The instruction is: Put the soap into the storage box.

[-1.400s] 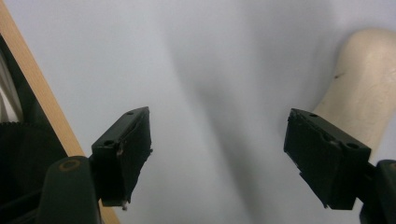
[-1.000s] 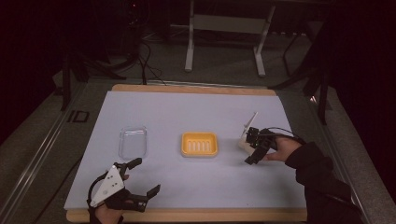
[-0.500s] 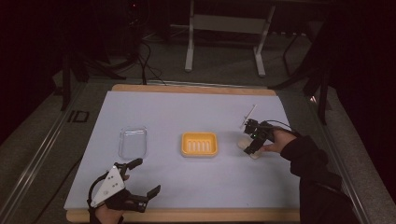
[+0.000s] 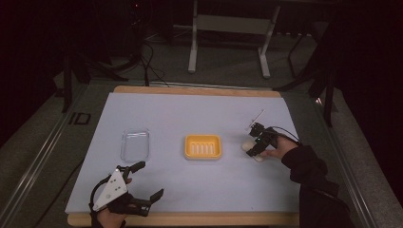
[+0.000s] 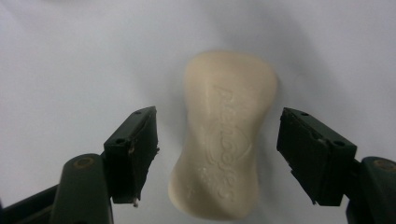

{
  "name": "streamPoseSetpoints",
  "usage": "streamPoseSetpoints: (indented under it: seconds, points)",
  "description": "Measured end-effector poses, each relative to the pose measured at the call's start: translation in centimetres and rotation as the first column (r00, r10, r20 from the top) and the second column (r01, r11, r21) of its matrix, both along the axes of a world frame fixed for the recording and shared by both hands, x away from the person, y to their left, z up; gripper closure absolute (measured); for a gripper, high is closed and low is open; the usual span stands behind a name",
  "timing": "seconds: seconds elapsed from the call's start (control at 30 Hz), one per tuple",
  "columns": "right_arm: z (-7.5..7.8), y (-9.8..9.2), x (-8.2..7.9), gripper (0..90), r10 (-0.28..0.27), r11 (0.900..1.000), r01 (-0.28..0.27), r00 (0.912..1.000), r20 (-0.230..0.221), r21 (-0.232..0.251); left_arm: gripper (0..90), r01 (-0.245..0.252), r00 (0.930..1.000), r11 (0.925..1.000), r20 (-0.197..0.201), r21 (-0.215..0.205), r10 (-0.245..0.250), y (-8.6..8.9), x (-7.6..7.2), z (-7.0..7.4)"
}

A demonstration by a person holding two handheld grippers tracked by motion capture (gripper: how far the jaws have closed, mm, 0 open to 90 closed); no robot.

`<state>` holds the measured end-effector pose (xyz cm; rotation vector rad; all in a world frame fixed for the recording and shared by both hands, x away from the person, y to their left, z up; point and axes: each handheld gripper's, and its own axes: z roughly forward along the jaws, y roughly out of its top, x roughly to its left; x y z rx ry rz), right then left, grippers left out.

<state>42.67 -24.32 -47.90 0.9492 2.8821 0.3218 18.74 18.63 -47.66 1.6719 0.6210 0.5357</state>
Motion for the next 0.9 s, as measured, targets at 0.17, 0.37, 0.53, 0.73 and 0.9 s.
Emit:
streamPoseSetpoints:
  seconds: [0.17,0.37,0.53,0.73,0.9]
  points:
    - [-1.0,-0.2,0.3,32.7,-0.009,1.0,0.009,0.9999,-0.009,-0.003,1.1,0.001,1.0,1.0,0.0,-0.001,-0.001,0.0,0.0,0.0]
    - [-1.5,-0.3,0.7,38.5,-0.007,1.0,0.006,0.9997,-0.024,-0.026,1.1,0.002,1.0,1.0,-0.001,0.002,-0.002,0.0,0.0,0.0]
    - [-1.8,-0.1,0.9,45.6,-0.012,0.999,0.01,0.9981,-0.061,-0.036,1.2,0.001,1.0,1.0,-0.001,0.003,-0.001,0.0,0.0,0.0]
    - [-1.8,0.5,0.8,48.1,-0.021,0.997,0.016,0.998,-0.06,-0.08,1.2,0.004,1.0,1.0,0.0,0.006,-0.004,0.0,0.0,0.0]
    - [-1.8,0.6,0.7,49.9,-0.019,0.997,0.014,0.9983,-0.055,-0.078,1.2,0.003,1.0,1.0,0.0,0.007,-0.003,0.0,0.0,0.0]
